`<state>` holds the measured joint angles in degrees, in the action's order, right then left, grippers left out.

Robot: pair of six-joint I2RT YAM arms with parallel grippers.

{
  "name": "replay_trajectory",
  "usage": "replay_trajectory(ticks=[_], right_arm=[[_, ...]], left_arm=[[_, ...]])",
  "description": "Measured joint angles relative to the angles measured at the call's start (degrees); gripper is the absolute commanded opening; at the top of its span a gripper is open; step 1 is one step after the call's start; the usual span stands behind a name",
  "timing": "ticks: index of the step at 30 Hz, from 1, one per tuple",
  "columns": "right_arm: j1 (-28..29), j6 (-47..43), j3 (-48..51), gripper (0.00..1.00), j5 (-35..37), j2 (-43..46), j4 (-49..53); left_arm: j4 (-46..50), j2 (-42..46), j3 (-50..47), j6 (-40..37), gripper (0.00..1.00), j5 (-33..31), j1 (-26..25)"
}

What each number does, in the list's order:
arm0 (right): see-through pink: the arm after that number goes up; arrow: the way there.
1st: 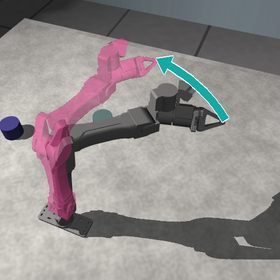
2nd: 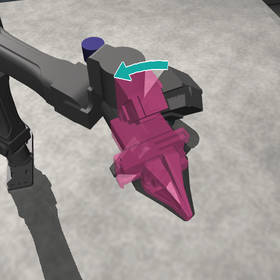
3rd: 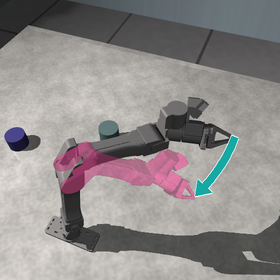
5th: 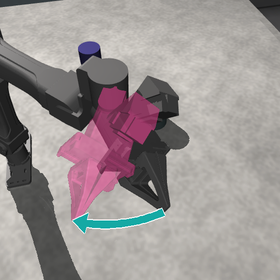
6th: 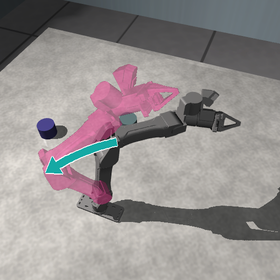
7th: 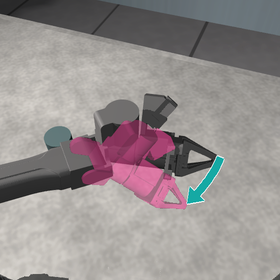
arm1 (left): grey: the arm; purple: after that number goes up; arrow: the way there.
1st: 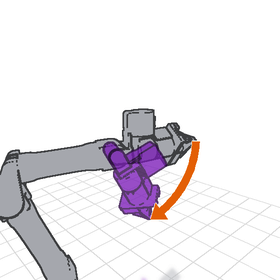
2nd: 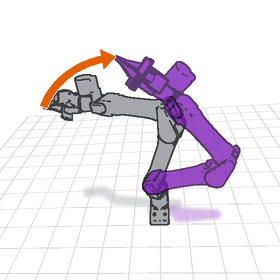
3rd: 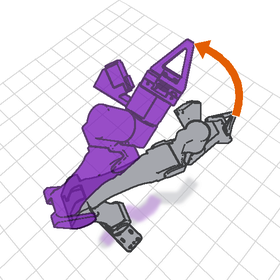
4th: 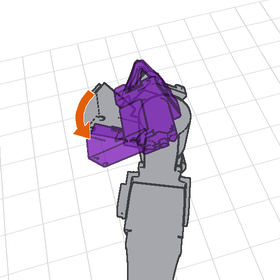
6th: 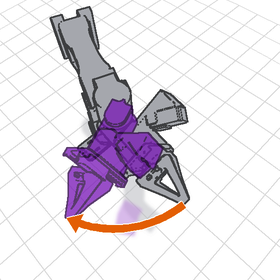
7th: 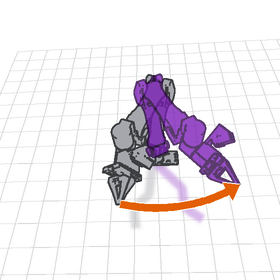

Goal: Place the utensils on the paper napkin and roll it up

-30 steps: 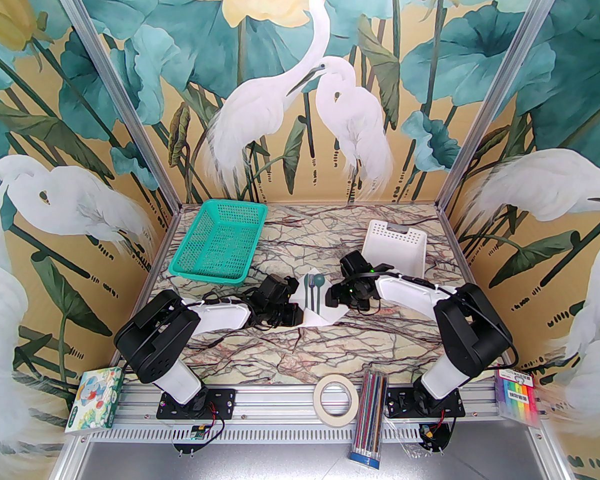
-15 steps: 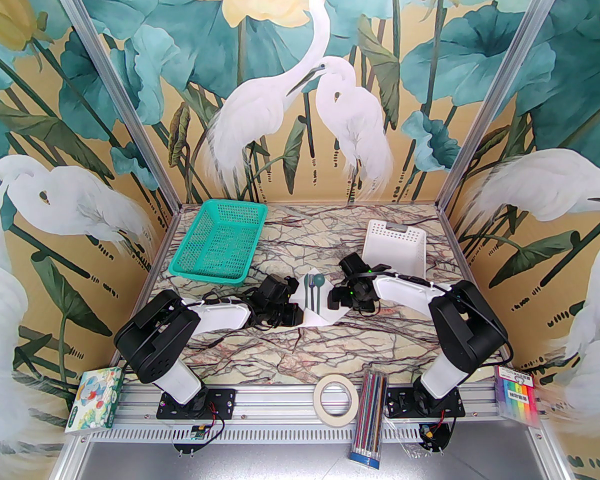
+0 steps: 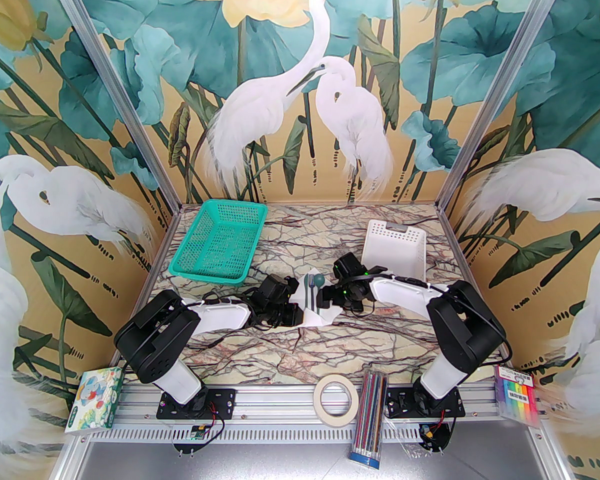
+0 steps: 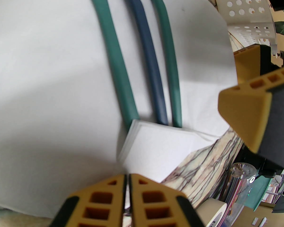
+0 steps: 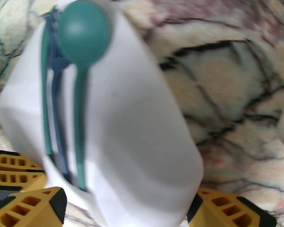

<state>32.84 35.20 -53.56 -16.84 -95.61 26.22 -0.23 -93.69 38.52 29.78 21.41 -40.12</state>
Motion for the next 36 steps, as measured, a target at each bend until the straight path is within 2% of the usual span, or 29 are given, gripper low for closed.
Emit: replay_trajectory(ticks=[10, 22, 26, 36], right_arm=[[-3.8, 1.29, 5.11, 0.91, -11.17, 6.43, -8.61], [-9.6, 0.98, 10.58, 0.93, -24.15, 8.46, -18.4], [-9.6, 0.98, 10.67, 0.93, -26.62, 7.5, -21.33], [-8.5, 1.01, 8.87, 0.93, -27.45, 2.56, -21.94]], left_arm=[[0.0, 0.0, 0.0, 0.0, 0.14, 0.0, 0.0], [0.17, 0.0, 0.13, -0.46, 0.14, 0.0, 0.0], [0.39, 0.0, 0.22, -0.5, 0.14, 0.02, 0.0], [0.44, -0.02, 0.26, -0.66, 0.14, 0.0, 0.0]])
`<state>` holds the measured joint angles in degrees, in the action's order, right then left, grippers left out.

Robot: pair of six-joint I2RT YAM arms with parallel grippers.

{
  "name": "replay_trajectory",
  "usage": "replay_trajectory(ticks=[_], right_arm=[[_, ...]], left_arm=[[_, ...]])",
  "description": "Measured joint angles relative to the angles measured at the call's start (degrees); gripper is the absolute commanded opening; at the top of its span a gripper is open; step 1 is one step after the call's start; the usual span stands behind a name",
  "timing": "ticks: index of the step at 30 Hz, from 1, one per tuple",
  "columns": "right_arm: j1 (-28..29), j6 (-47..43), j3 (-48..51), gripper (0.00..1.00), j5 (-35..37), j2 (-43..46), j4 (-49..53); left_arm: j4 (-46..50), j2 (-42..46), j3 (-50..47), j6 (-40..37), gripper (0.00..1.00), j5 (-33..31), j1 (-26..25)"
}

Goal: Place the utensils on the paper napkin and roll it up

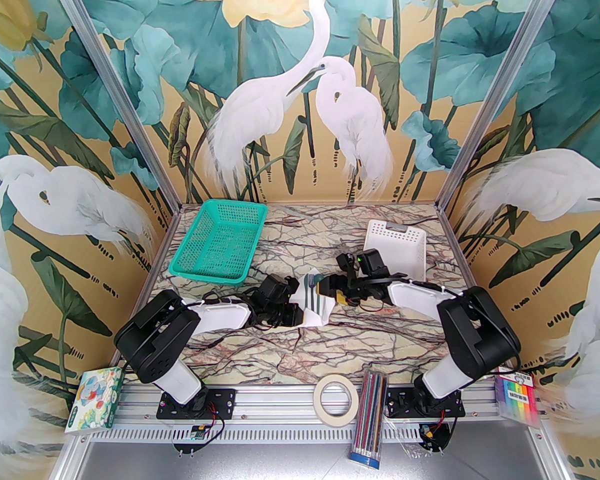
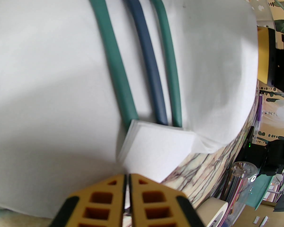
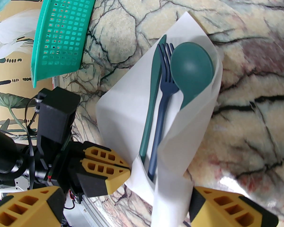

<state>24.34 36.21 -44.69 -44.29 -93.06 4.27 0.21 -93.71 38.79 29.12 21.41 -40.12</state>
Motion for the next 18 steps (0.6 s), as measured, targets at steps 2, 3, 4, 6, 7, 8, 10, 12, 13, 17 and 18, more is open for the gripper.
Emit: replay_trajectory(ticks=[2, 3, 4, 6, 7, 8, 10, 12, 13, 17, 18], right_arm=[[0.85, 0.02, -0.17, 0.93, -0.42, -0.9, -0.09], [1.27, 0.04, -0.28, 0.93, -0.55, -1.2, -0.07], [1.77, 0.04, -0.5, 0.93, -0.57, -1.49, -0.07], [2.4, 0.22, -0.7, 0.93, -0.59, -1.57, -0.11], [2.71, 0.28, -0.83, 0.93, -0.76, -1.57, -0.24], [2.89, 0.46, -0.94, 0.93, -0.81, -1.57, -0.28], [2.93, 0.68, -1.16, 0.93, -0.83, -1.57, -0.31], [2.93, 0.68, -1.44, 0.93, -0.81, -1.55, -0.22], [2.93, 0.68, -1.57, 0.93, -0.79, -1.46, -0.22], [2.56, 1.14, -1.66, 0.92, -0.85, -0.09, -0.24], [2.56, 1.33, -1.66, 0.92, -1.01, 0.44, -0.24]], left_arm=[[0.0, 0.0, 0.0, 0.0, 0.14, 0.0, 0.0], [0.0, 0.0, 0.0, 0.0, 0.14, 0.02, 0.0], [0.0, 0.0, 0.0, 0.0, 0.14, 0.02, 0.0], [0.0, 0.0, 0.0, 0.0, 0.14, 0.0, 0.0], [0.02, 0.0, 0.0, 0.0, 0.14, 0.0, 0.0], [0.02, 0.0, 0.0, 0.0, 0.14, 0.02, 0.0], [0.0, 0.0, 0.0, 0.0, 0.14, 0.02, 0.0], [0.0, 0.0, 0.0, 0.0, 0.14, 0.02, 0.0], [0.0, 0.0, 0.0, 0.0, 0.14, 0.02, 0.0], [0.0, 0.0, 0.0, 0.0, 0.14, 0.0, 0.0], [0.02, 0.0, 0.0, 0.0, 0.14, 0.0, 0.0]])
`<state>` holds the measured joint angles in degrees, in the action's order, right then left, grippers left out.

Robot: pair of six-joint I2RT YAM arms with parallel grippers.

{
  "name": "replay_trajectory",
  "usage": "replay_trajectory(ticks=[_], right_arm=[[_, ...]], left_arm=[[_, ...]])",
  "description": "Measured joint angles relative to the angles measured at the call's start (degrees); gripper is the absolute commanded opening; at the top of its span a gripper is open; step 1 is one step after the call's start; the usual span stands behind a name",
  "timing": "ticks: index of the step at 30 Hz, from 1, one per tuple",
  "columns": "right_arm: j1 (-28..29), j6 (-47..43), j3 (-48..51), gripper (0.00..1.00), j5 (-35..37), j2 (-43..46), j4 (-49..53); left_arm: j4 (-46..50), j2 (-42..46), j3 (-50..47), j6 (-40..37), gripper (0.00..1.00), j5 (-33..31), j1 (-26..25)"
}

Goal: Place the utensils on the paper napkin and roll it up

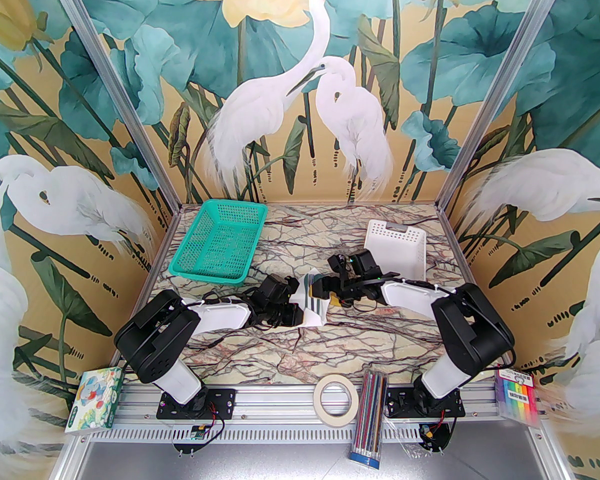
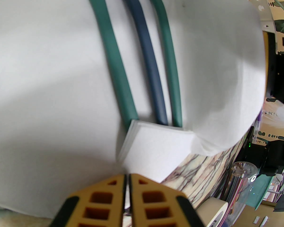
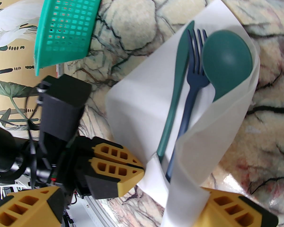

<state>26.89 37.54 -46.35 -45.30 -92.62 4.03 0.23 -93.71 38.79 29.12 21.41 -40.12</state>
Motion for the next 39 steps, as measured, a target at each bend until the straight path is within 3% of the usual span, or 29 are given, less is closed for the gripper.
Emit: replay_trajectory(ticks=[17, 39], right_arm=[[1.95, 0.79, -0.55, 0.83, -0.87, -0.85, -1.09], [2.12, -4.44, -6.36, 0.32, 14.1, -1.44, 16.33]], left_arm=[[-0.02, -0.02, 0.0, 0.02, 0.14, 0.0, 0.0], [-0.04, -0.02, 0.0, 0.02, 0.14, 0.0, 0.0]])
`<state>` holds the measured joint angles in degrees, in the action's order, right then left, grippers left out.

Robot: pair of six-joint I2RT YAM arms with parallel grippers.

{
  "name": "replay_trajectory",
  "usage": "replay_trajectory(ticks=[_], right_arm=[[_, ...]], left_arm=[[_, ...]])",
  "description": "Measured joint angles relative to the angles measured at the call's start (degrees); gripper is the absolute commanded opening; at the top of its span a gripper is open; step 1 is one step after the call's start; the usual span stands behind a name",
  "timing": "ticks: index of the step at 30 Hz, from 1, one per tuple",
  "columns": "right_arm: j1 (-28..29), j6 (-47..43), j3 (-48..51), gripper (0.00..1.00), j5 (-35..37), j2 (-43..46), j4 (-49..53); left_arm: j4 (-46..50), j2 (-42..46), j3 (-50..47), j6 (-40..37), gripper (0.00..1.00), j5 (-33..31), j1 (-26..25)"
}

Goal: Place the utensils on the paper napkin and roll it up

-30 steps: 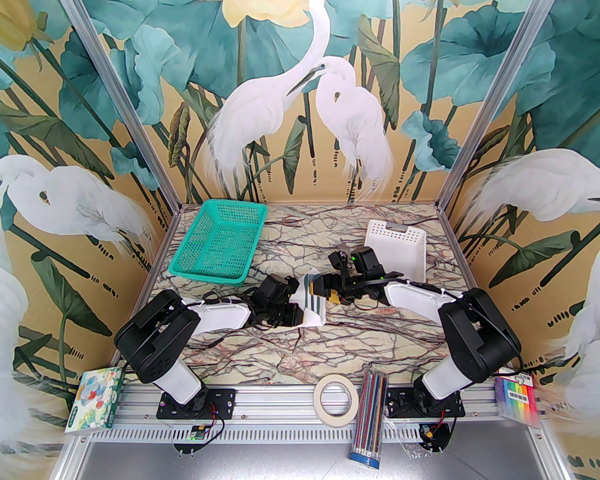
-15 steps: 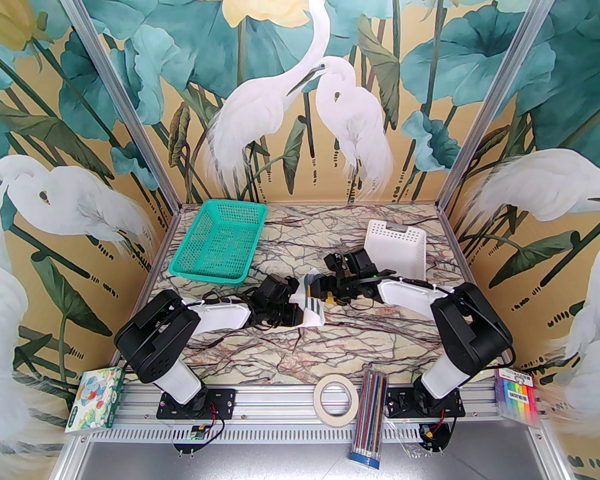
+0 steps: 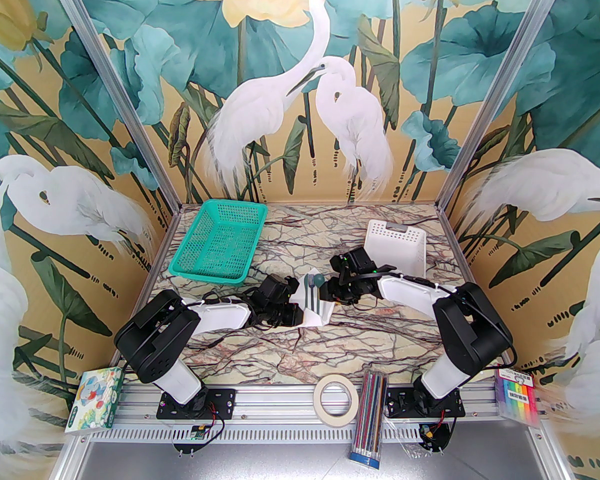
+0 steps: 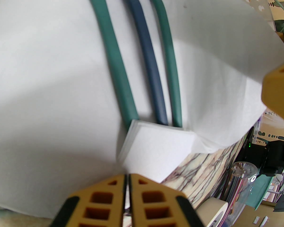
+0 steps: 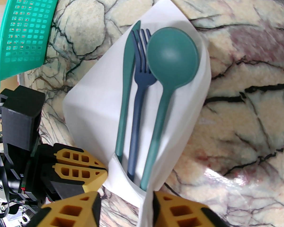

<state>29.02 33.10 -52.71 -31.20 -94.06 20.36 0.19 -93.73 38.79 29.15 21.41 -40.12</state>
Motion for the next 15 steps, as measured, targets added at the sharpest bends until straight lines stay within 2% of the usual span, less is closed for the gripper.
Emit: replay_trajectory(ticks=[9, 15], right_arm=[[0.0, -1.09, -1.18, 0.32, 3.02, 0.7, 5.14], [0.0, -1.7, -1.49, 0.27, 5.03, 2.86, 7.26]], left_arm=[[0.02, 0.0, 0.0, 0.0, 0.14, 0.0, 0.0], [0.02, 0.0, 0.0, 0.0, 0.14, 0.0, 0.0]])
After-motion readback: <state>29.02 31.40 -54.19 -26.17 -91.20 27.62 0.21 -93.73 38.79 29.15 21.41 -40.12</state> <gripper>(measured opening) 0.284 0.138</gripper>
